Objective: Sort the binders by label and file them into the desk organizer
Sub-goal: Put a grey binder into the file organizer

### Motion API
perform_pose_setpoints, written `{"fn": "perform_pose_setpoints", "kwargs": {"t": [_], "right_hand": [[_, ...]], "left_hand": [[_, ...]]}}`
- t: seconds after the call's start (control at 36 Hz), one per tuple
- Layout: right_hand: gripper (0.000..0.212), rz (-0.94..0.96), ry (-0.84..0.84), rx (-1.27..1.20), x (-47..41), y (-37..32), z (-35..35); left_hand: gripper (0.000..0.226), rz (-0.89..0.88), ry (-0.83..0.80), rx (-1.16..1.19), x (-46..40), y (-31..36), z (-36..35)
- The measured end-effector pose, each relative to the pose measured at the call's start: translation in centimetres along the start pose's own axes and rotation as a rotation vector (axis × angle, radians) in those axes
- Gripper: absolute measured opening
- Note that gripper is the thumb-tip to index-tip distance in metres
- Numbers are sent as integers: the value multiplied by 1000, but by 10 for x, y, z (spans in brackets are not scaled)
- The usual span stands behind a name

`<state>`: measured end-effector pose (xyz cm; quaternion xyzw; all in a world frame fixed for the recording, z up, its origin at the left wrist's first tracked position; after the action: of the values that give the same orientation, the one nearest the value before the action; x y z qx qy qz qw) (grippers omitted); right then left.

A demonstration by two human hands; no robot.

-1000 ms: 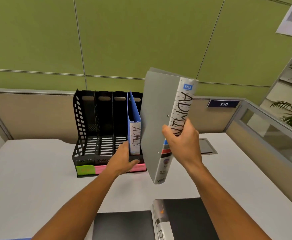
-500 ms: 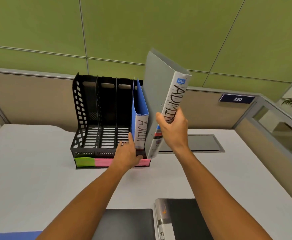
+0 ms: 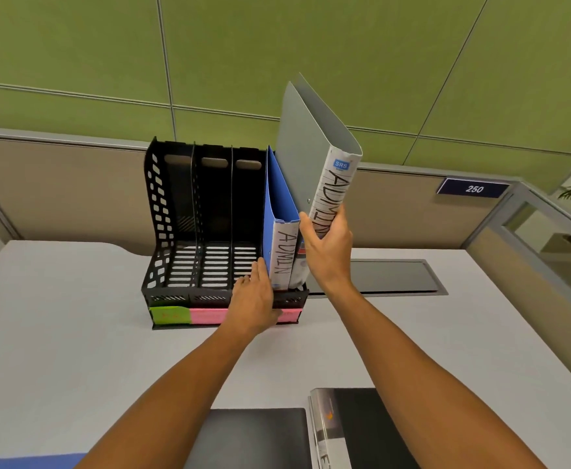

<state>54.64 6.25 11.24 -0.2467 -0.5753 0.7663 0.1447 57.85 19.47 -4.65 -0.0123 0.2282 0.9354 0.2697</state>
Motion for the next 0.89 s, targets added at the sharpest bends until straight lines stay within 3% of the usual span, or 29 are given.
{"fn": "perform_pose_setpoints", "kwargs": {"t": [0.25, 0.47, 0.61, 0.72, 0.81, 0.89], "right_hand": [[55, -137, -83, 121, 9, 49, -11], [73, -191, -190, 127, 16, 56, -13], [93, -87, -313, 113, 7, 14, -8], [94, 198, -200, 142, 0, -52, 5], [89, 410, -83, 348, -2, -90, 4], [81, 384, -187, 832, -9, -79, -24]], "left_hand": [[117, -18, 19, -18, 1, 0, -1], [115, -28, 9, -27, 2, 1, 0], [115, 3, 1, -36, 1, 1, -2], [115, 37, 7, -89, 1, 1, -4], [116, 40, 17, -119, 1, 1, -5], [117, 32, 17, -169, 2, 1, -5]]}}
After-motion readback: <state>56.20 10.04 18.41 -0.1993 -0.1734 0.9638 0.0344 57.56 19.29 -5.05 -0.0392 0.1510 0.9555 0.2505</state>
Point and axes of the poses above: each hand's wrist, its own x-axis away from the middle knuckle, its own z-axis out of the back of the hand, y = z × x, the point moved 9 cm from there along -x, towards the middle knuckle, and after that the axes turned 13 degrees about -z, right-handed, at the moved point
